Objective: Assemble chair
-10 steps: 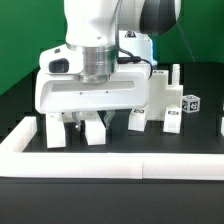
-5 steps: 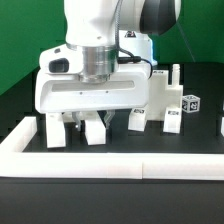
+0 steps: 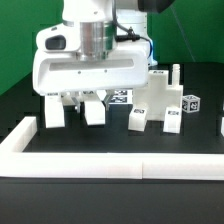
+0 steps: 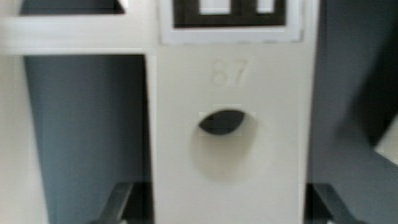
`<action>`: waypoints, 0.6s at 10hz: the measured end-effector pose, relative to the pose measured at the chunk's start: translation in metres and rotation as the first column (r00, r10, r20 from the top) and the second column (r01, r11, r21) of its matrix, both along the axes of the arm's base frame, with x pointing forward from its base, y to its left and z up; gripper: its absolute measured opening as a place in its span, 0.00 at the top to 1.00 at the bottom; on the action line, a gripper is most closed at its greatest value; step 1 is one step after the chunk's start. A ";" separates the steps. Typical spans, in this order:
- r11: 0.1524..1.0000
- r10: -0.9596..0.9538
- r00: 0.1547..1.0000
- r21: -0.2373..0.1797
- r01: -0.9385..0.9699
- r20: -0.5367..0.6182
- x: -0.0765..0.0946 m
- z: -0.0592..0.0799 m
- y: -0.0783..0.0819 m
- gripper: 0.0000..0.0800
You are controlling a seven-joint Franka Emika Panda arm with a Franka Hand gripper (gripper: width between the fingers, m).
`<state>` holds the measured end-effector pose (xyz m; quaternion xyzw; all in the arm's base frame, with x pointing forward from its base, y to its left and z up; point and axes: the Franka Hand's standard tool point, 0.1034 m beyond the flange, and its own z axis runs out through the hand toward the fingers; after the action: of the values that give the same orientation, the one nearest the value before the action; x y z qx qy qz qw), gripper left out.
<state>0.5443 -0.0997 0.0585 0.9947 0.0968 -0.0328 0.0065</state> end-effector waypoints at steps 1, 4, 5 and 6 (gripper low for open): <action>1.000 -0.006 1.000 0.005 0.006 0.010 0.000 0.010 0.004 0.64; 1.000 -0.011 1.000 0.010 0.010 0.022 0.006 0.020 0.012 0.64; 1.000 -0.011 1.000 0.010 0.011 0.020 0.005 0.019 0.012 0.64; 1.000 -0.011 1.000 0.010 0.011 0.019 0.005 0.019 0.012 0.64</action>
Offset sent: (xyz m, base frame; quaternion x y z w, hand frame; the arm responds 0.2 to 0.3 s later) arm 0.0221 0.0109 0.0013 0.0085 0.0204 -0.0078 0.9997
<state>0.5488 -0.0880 0.0777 0.9956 0.0914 -0.0227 0.0023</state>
